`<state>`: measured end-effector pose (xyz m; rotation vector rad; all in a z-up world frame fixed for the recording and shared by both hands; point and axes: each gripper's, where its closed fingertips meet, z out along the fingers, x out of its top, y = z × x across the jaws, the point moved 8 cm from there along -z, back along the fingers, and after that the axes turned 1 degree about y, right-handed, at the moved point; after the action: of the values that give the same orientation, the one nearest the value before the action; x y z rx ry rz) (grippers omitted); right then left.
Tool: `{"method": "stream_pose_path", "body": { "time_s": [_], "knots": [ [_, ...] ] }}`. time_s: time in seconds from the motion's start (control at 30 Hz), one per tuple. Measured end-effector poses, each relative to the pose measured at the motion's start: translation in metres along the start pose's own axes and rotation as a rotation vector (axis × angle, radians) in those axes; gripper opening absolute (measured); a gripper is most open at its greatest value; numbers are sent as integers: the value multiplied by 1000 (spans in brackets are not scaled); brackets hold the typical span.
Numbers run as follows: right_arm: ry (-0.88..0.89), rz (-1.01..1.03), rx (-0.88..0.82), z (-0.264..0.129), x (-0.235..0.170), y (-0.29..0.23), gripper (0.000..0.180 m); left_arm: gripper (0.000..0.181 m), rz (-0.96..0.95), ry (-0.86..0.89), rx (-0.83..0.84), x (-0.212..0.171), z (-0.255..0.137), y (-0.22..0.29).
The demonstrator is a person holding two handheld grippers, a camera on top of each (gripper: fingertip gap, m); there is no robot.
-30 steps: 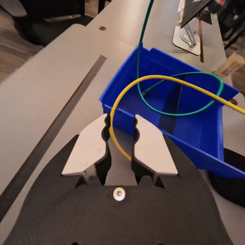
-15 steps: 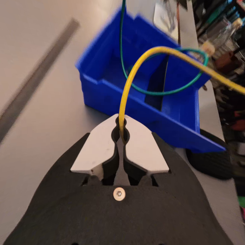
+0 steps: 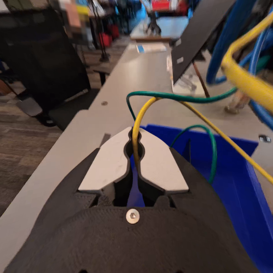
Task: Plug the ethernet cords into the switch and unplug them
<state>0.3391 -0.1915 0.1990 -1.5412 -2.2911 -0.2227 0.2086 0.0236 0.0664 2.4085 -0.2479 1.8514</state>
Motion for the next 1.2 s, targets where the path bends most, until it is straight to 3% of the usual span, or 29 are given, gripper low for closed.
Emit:
{"method": "stream_pose_path", "body": {
  "time_s": [0.03, 0.13, 0.23, 0.3, 0.4, 0.5, 0.6, 0.7, 0.8, 0.9, 0.97, 1.03, 1.2],
  "knots": [
    [-6, -7, 6, -1, 1, 0, 28, 0, -27, 84, 5, 9, -1, 1],
    [35, -10, 14, -7, 5, 2, 28, 0, -75, 214, -10, 31, -4, 3],
    [61, -14, 6, -11, 7, 7, 28, 1, -4, -43, 13, 6, 13, -2],
    [39, -16, 3, -7, 9, 9, 28, 3, -48, -200, -89, -26, 19, 0],
    [-53, -42, 14, 12, 15, 11, 28, 18, -121, -241, -121, -44, 6, -1],
    [-205, -50, 20, 40, 23, 17, 28, 40, -119, -236, -81, -42, -29, -8],
    [-310, -59, 17, 68, 38, 25, 28, 62, -89, -234, 106, -50, -83, -30],
    [-371, -67, 25, 92, 58, 32, 28, 57, -114, -95, 134, -49, -138, -28],
    [-397, -78, 30, 105, 82, 37, 28, 50, 28, 19, 120, -40, -170, 12],
    [-415, -96, -8, 113, 104, 41, 28, 51, 117, -11, 209, -45, -165, 39],
    [-450, -96, -57, 119, 111, 46, 28, 63, 33, -125, 188, -57, -148, 43],
    [-479, -102, -64, 131, 112, 47, 28, 63, -7, -179, 167, -68, -135, 43],
    [-568, -198, -82, 175, 94, 47, 28, 61, -16, -119, 139, -77, -132, 56]
  ]
}}
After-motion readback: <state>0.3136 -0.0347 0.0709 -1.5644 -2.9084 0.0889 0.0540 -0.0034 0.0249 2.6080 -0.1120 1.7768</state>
